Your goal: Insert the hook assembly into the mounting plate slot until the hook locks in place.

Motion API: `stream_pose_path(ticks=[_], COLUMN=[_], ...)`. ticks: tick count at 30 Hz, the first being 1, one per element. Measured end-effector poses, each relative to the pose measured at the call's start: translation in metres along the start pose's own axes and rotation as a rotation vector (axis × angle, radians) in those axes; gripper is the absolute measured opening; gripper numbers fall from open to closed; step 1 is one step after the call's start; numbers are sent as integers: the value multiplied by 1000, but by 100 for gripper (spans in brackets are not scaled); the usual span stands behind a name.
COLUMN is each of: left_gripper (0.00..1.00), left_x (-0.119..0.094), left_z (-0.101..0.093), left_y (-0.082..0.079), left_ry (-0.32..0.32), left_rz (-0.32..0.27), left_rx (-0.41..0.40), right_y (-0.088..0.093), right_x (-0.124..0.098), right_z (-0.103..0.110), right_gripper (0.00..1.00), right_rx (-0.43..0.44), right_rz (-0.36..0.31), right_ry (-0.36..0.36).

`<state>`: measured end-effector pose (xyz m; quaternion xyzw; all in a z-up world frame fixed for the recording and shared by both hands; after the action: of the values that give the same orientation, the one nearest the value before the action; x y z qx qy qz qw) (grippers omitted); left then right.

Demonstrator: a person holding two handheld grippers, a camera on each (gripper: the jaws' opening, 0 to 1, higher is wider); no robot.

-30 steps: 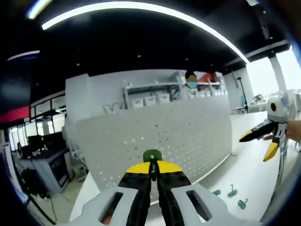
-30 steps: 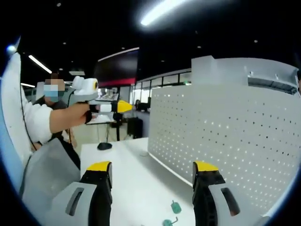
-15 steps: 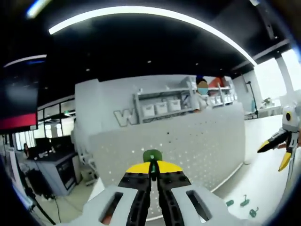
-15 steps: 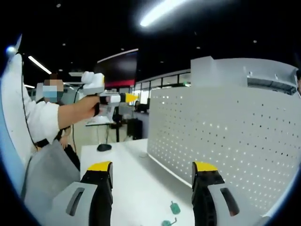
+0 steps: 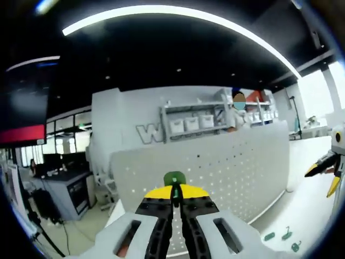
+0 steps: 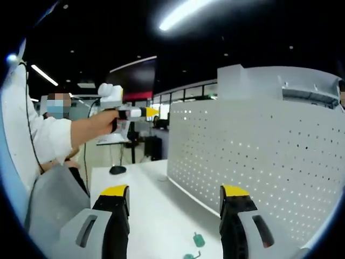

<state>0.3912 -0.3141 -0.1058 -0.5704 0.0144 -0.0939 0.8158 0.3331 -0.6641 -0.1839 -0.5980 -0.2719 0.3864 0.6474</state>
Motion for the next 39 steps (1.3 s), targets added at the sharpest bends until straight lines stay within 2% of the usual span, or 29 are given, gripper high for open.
stream_pose_path(ticks=[11,26,39], left_gripper=[4,3,3], left_x=[25,59,76], left_z=[18,36,41], left_y=[2,12,19], left_ry=[-52,-118,-123], left_rz=[-21,-4,18], left_rx=[-34,1,30], right_y=[-4,1,1], right_x=[0,-3,-4], right_z=[-2,-7,-11], right_gripper=[68,67,67], right_rx=[-2,12,18], right_rz=[-9,4,5], right_ry=[19,54,66])
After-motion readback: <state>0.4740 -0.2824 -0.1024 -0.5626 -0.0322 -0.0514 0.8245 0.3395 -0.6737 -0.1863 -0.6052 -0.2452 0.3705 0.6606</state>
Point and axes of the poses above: the point that each gripper's makers call its tool centre point, and the gripper's own axes: x roughly forward along the fingers, z roughly to its left, y roughly out of its underside, the point moved 9 cm from there along -x, roughly backward along the fingers, and after that the axes turned 13 degrees about x, right-handed, at the moved point
